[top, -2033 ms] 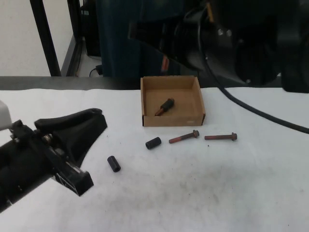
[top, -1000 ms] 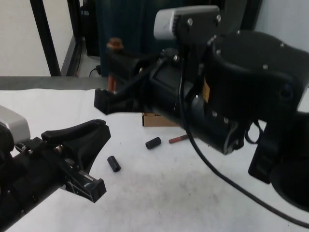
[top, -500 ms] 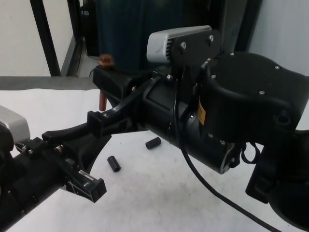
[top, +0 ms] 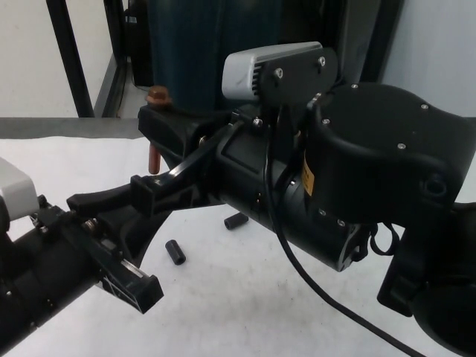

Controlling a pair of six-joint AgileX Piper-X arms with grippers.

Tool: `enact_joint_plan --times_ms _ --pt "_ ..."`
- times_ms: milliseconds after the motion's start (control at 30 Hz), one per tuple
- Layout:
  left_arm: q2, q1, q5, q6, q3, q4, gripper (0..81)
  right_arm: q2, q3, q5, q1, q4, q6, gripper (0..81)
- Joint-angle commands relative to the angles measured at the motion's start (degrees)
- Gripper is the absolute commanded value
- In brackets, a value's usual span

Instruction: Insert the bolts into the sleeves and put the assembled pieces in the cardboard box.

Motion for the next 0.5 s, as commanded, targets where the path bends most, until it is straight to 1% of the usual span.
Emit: enact_joint_plan --times_ms 0,467 --pt "-1.4 0.1 0.8 -0.3 -0.1 -1.6 0.8 -0.8 -0.3 -0.3 0.1 -1.3 0.0 0.3" --pt "-1.8 0.1 0.8 2.3 -0.1 -1.8 0.8 -0.8 -0.3 -0.3 0.1 -1.1 0.0 0.3"
